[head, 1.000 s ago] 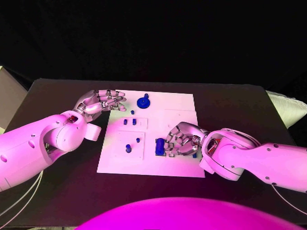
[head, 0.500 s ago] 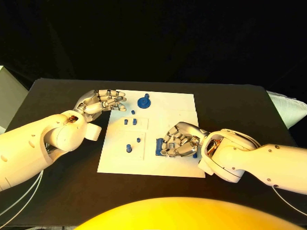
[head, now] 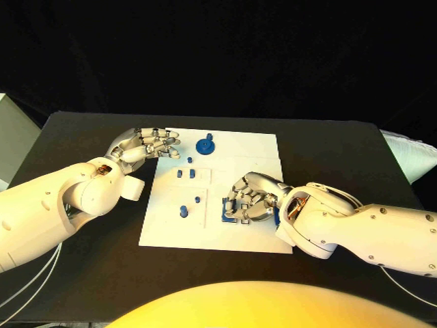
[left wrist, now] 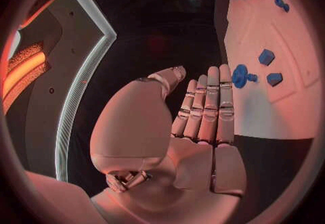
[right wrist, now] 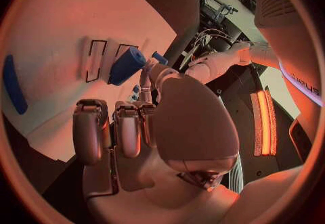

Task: Assemble the parts on the task board

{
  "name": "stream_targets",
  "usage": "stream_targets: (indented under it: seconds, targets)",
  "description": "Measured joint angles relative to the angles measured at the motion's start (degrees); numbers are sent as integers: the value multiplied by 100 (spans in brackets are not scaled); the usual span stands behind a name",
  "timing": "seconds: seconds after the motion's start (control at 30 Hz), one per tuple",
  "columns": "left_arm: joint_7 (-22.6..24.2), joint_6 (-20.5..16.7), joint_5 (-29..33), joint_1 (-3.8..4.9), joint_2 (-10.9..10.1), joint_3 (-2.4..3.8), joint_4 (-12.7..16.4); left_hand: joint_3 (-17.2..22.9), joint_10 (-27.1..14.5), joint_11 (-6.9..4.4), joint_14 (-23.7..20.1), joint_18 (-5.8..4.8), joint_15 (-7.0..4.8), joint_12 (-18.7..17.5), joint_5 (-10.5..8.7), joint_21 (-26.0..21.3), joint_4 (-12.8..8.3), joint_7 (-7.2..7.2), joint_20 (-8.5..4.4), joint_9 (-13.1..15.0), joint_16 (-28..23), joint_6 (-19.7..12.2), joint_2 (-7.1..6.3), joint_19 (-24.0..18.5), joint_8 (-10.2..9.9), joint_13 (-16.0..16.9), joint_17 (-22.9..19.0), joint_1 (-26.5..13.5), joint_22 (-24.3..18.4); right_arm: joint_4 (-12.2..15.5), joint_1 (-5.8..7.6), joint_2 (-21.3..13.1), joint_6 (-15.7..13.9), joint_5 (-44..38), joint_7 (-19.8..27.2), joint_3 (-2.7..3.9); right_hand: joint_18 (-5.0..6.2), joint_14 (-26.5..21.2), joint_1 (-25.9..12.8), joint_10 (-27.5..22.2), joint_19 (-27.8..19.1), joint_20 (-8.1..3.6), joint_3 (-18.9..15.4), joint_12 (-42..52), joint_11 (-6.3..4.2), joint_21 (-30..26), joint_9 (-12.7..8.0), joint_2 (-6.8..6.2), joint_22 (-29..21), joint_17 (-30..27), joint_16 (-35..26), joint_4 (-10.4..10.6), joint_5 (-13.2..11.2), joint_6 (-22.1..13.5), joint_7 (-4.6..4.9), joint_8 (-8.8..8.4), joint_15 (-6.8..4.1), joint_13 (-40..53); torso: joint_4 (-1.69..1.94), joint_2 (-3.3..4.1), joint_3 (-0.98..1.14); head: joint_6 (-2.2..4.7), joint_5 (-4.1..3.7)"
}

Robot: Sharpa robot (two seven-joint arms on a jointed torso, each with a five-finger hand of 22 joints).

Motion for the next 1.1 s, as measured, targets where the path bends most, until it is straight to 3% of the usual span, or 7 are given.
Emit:
stream_targets:
  seconds: [0.33, 0.47, 0.97, 1.1]
  targets:
    - [-8, 7, 0, -1, -15, 0, 5, -17, -22, 22, 0, 0, 0, 0, 0, 0, 17, 0, 0, -5, 0, 0, 0, 0, 0, 0, -1, 0, 0, -50, -48, 93, 82, -502, -25, 16, 0, 10, 160, -10, 0, 0, 580, 0, -9, 0, -169, -15, -1, 0, 0, -279, -16, 102, 23, -46, -9, -1, -5, 2, -2, 0, 24]
    - [-12, 9, 0, -1, -19, 0, 5, -17, -21, 22, 0, 0, 0, 0, 0, 0, 16, 0, 0, -5, 0, 0, 0, 0, 0, 0, -1, 0, 1, -75, -79, 70, 150, -648, -33, -9, 0, 10, 161, -9, 0, 0, 651, 0, -9, 0, -177, -16, -1, 0, 0, -316, -16, 125, 20, -67, -9, -1, -8, 0, -2, 0, 25]
    - [-34, 35, 0, -3, -28, 0, 7, -16, -21, 21, -22, 0, 22, 22, 0, -24, 16, 0, 0, -5, 0, 0, 0, 0, 0, 0, 8, 0, -5, -82, -97, 18, 259, -788, -50, -6, 0, 9, 161, -9, 0, 0, 714, 0, -9, 0, -193, -16, 4, -1, 0, -315, -23, 147, 37, -67, -8, -3, -13, -2, 3, 0, 15]
    - [-38, 39, 0, -3, -31, 0, 7, -16, -21, 21, -22, 0, 22, 22, 0, -24, 16, 0, 0, -5, 0, 0, 0, 0, 0, 0, 8, 0, -5, -99, -100, 18, 258, -763, -35, -6, 0, 9, 141, -9, 0, 1, 779, 0, -9, 0, -221, -36, 3, -1, 0, -332, -26, 117, 67, -144, -8, -3, -10, -2, 1, 0, 9]
